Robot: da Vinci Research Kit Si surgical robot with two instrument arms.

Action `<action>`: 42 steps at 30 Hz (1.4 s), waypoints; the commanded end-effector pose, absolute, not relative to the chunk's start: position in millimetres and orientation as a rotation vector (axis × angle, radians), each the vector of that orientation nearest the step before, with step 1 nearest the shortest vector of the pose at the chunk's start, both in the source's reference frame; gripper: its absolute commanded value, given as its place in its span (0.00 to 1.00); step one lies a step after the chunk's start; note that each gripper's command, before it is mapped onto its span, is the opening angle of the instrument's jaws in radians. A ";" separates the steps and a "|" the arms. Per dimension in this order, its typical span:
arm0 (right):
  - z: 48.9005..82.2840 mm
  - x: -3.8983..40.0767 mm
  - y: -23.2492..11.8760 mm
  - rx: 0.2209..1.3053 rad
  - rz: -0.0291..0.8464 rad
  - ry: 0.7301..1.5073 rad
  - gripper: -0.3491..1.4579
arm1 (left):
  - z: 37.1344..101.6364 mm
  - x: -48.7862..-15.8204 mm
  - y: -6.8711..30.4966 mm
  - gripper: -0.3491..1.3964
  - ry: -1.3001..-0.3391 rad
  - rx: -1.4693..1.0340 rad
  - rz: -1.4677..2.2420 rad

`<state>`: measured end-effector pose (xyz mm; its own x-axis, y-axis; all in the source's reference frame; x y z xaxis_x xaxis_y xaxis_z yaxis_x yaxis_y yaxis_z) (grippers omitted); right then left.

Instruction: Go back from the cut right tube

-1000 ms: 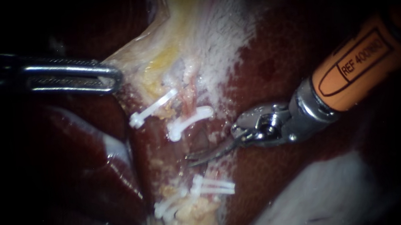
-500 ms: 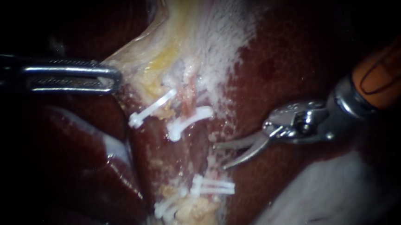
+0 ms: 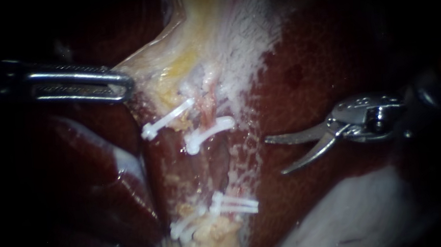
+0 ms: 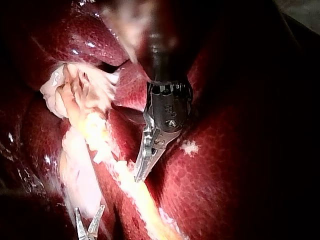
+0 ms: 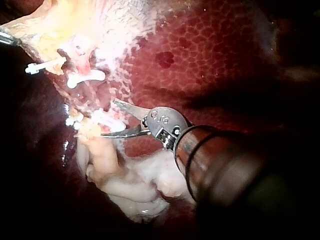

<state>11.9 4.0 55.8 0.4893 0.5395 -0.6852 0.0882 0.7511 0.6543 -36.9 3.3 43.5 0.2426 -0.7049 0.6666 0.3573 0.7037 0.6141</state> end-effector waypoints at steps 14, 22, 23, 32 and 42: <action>52.9 11.7 6.2 0.554 0.223 1.076 0.87 | 44.6 -36.9 3.3 0.00 -1.106 0.367 -0.747; 52.8 11.7 6.2 0.548 0.213 1.079 0.89 | 45.5 -36.9 3.5 0.00 -1.106 0.365 -0.746; 52.8 11.7 6.2 0.548 0.214 1.079 0.89 | 45.8 -36.9 3.5 0.00 -1.106 0.364 -0.746; 52.7 11.7 6.1 0.544 0.209 1.081 0.90 | 49.8 -38.9 1.7 0.00 -1.080 0.390 -0.738; 52.6 11.7 6.1 0.544 0.209 1.081 0.92 | 51.4 -41.5 -0.5 0.00 -1.069 0.421 -0.719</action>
